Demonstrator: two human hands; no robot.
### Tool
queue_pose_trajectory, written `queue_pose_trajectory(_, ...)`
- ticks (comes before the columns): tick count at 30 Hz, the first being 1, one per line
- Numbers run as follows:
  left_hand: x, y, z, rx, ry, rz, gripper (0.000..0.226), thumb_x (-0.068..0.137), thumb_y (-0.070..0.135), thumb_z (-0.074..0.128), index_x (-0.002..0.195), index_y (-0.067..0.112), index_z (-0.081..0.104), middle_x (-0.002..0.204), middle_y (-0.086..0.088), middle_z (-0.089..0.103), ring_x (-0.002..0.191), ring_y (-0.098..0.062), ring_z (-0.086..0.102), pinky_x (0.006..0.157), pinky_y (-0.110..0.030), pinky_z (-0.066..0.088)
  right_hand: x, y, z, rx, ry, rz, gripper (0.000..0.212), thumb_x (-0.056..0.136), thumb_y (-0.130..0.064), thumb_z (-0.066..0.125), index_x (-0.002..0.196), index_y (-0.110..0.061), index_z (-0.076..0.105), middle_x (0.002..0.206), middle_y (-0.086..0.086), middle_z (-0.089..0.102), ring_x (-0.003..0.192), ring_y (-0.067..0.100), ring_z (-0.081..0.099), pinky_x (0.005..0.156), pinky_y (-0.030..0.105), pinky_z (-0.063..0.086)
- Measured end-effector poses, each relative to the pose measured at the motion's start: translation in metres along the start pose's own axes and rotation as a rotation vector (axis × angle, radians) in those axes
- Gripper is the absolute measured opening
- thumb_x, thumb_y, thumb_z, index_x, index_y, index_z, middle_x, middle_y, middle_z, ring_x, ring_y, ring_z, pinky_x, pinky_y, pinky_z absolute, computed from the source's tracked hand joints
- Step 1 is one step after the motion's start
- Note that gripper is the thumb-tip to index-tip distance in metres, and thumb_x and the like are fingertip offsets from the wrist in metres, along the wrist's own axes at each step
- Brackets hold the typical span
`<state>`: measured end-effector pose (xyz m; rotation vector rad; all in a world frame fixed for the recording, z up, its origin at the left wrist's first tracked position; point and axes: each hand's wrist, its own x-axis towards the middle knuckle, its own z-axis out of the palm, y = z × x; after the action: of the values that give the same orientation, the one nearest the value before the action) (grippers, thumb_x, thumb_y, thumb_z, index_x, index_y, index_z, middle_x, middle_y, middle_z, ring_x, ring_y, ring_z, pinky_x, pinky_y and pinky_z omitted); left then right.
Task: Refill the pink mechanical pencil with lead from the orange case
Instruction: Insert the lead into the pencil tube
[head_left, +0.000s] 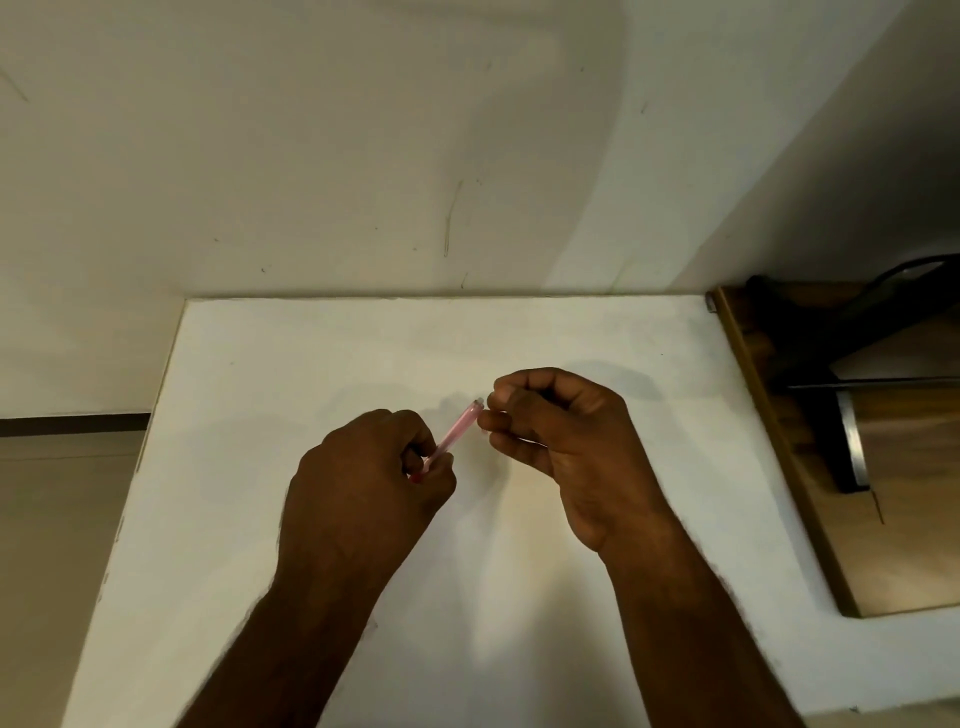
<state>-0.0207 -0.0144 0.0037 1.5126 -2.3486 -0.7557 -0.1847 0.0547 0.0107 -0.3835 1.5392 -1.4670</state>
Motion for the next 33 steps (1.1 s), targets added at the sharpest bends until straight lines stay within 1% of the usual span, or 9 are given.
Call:
queue_pose_trajectory(5, -0.001, 0.000, 0.002, 0.005, -0.011, -0.001, 0.015, 0.076, 0.042, 0.073, 0.072, 0.032, 0.062, 0.065, 0.013, 0.059, 0.060, -0.003, 0.056, 0.051, -0.020, 0.035, 0.000, 0.002, 0.003, -0.021, -0.020, -0.021, 0.008, 0.092, -0.011, 0.072, 0.095, -0.011, 0.079, 0.091, 0.011, 0.080, 0.087, 0.024, 0.078, 0.079, 0.031, 0.062)
queue_pose_trajectory(11, 0.000, -0.001, 0.003, 0.004, -0.010, -0.002, 0.015, 0.075, 0.042, 0.073, 0.072, 0.031, 0.063, 0.065, 0.013, 0.059, 0.060, -0.004, 0.057, 0.052, -0.020, 0.038, 0.001, 0.004, 0.004, -0.094, -0.043, -0.059, 0.008, 0.090, -0.010, 0.073, 0.092, -0.013, 0.080, 0.092, 0.012, 0.080, 0.090, 0.027, 0.078, 0.078, 0.032, 0.062)
queue_pose_trajectory(15, 0.000, -0.002, 0.003, 0.014, -0.010, 0.007, 0.014, 0.075, 0.041, 0.072, 0.072, 0.030, 0.064, 0.065, 0.011, 0.059, 0.060, -0.005, 0.056, 0.052, -0.020, 0.037, 0.004, 0.006, 0.001, -0.336, -0.011, -0.170, 0.007, 0.090, -0.014, 0.075, 0.091, -0.018, 0.080, 0.088, 0.001, 0.080, 0.087, 0.020, 0.076, 0.082, 0.038, 0.063)
queue_pose_trajectory(18, 0.001, -0.003, 0.003, 0.034, -0.008, 0.015, 0.015, 0.075, 0.040, 0.071, 0.070, 0.028, 0.064, 0.063, 0.010, 0.058, 0.059, -0.007, 0.055, 0.052, -0.023, 0.039, 0.004, 0.006, -0.001, -0.578, -0.014, -0.308, 0.010, 0.091, -0.019, 0.074, 0.096, -0.024, 0.081, 0.086, -0.011, 0.078, 0.084, 0.010, 0.074, 0.085, 0.030, 0.060)
queue_pose_trajectory(20, 0.002, -0.003, 0.003, 0.032, -0.006, 0.011, 0.015, 0.075, 0.040, 0.070, 0.070, 0.027, 0.064, 0.063, 0.010, 0.057, 0.059, -0.007, 0.055, 0.053, -0.024, 0.041, 0.004, 0.007, -0.003, -0.637, -0.026, -0.377, 0.016, 0.093, -0.014, 0.071, 0.099, -0.026, 0.080, 0.085, -0.016, 0.076, 0.082, 0.006, 0.073, 0.083, 0.023, 0.059)
queue_pose_trajectory(24, 0.002, -0.002, 0.003, -0.007, 0.008, -0.010, 0.015, 0.074, 0.038, 0.073, 0.069, 0.028, 0.063, 0.063, 0.010, 0.059, 0.060, -0.006, 0.057, 0.054, -0.025, 0.044, 0.009, 0.012, -0.008, -0.594, 0.117, -0.416, 0.020, 0.095, -0.008, 0.067, 0.104, -0.022, 0.079, 0.093, -0.008, 0.079, 0.082, 0.009, 0.074, 0.083, 0.028, 0.060)
queue_pose_trajectory(27, 0.001, -0.001, 0.003, -0.026, 0.011, -0.029, 0.016, 0.074, 0.038, 0.073, 0.068, 0.027, 0.063, 0.063, 0.010, 0.060, 0.061, -0.006, 0.058, 0.055, -0.027, 0.047, 0.013, 0.020, -0.010, -0.769, 0.262, -0.407, 0.017, 0.094, -0.015, 0.071, 0.108, -0.022, 0.078, 0.100, -0.006, 0.078, 0.086, 0.008, 0.072, 0.088, 0.032, 0.058)
queue_pose_trajectory(31, 0.001, 0.000, 0.003, -0.028, 0.012, -0.032, 0.017, 0.074, 0.039, 0.072, 0.068, 0.027, 0.062, 0.063, 0.010, 0.060, 0.061, -0.006, 0.058, 0.055, -0.028, 0.048, 0.013, 0.034, 0.001, -1.027, 0.178, -0.343, 0.027, 0.091, -0.033, 0.073, 0.117, -0.026, 0.073, 0.107, -0.006, 0.074, 0.088, 0.010, 0.068, 0.083, 0.023, 0.049)
queue_pose_trajectory(33, 0.001, 0.000, 0.003, -0.027, 0.015, -0.024, 0.016, 0.073, 0.038, 0.073, 0.068, 0.027, 0.062, 0.063, 0.010, 0.060, 0.061, -0.006, 0.058, 0.055, -0.028, 0.048, 0.014, 0.041, 0.008, -1.152, 0.141, -0.342, 0.025, 0.093, -0.036, 0.068, 0.116, -0.026, 0.072, 0.109, -0.003, 0.070, 0.092, 0.016, 0.068, 0.079, 0.024, 0.045)
